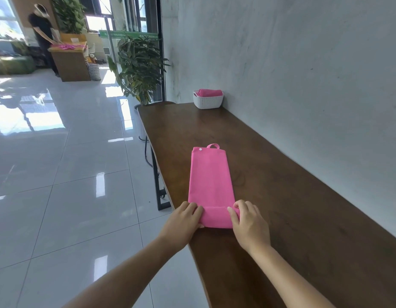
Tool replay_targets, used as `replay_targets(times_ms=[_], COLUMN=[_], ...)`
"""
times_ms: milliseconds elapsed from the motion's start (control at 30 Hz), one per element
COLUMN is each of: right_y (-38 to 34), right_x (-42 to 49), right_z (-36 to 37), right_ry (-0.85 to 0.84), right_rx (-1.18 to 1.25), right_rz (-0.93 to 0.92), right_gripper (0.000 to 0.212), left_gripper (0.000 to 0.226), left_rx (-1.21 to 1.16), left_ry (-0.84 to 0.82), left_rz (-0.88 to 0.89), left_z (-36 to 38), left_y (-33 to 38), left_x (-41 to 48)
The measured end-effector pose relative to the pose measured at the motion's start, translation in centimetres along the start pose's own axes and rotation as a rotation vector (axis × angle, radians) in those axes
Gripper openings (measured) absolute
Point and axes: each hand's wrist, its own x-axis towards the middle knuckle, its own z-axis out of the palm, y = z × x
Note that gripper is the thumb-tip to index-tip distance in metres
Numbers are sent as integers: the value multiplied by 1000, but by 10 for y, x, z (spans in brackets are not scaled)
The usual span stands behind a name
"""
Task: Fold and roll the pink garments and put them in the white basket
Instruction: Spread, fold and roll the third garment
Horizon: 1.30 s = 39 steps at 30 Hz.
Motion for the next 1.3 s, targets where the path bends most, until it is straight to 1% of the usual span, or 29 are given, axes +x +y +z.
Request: replay_targets(times_ms=[100, 200, 233, 333, 400, 533, 633, 733, 800, 867, 933, 1000, 1100, 1200, 1300], right_y=[14, 23, 24, 25, 28, 29, 28, 28, 27, 25, 22, 20, 18, 16, 10], right_x=[-5, -11, -14, -25, -34, -47, -51, -50, -47, -43, -37, -29, -13, -1, 8], right_z=[5, 3, 2, -1, -3, -8, -9, -9, -9, -9, -10, -11, -12, -15, -20], right_ry=[-23, -110, -139, -184, -191, -220, -223, -226, -225, -232, -241, -269, -352, -397, -408], right_rx=[34, 95, 114, 156, 169, 221, 324, 396, 428, 436, 434, 416, 371, 350, 265], right_rz=[-60, -73, -69, -57, -78, -60, 18, 61, 89, 127, 170, 195, 244, 317, 342], right_gripper=[55, 66, 70, 69, 70, 76, 74, 70, 70, 69, 66, 68, 75, 70, 62], left_gripper=[37, 54, 57, 43, 40, 40, 44, 51, 57, 59, 49, 41, 39, 39, 49], left_rx=[17, 21, -3, -111, -177, -307, -438, -557, -696, -783, -703, -577, -515, -476, -387], left_ry=[-26, -88, -134, -349, -462, -623, -665, -632, -576, -457, -315, -182, -14, 31, 10], left_rz=[32, 51, 42, -10, -30, -105, -199, -313, -433, -554, -598, -591, -543, -435, -282], left_z=[-6, -12, -17, -30, -40, -49, -42, -33, -29, -26, -25, -25, -21, -18, -17], left_y=[-4, -5, -3, -5, -7, -10, -10, -12, -11, -6, 4, 15, 24, 24, 21], left_x=[7, 10, 11, 16, 20, 22, 18, 12, 8, 4, 1, -2, -7, -10, -11])
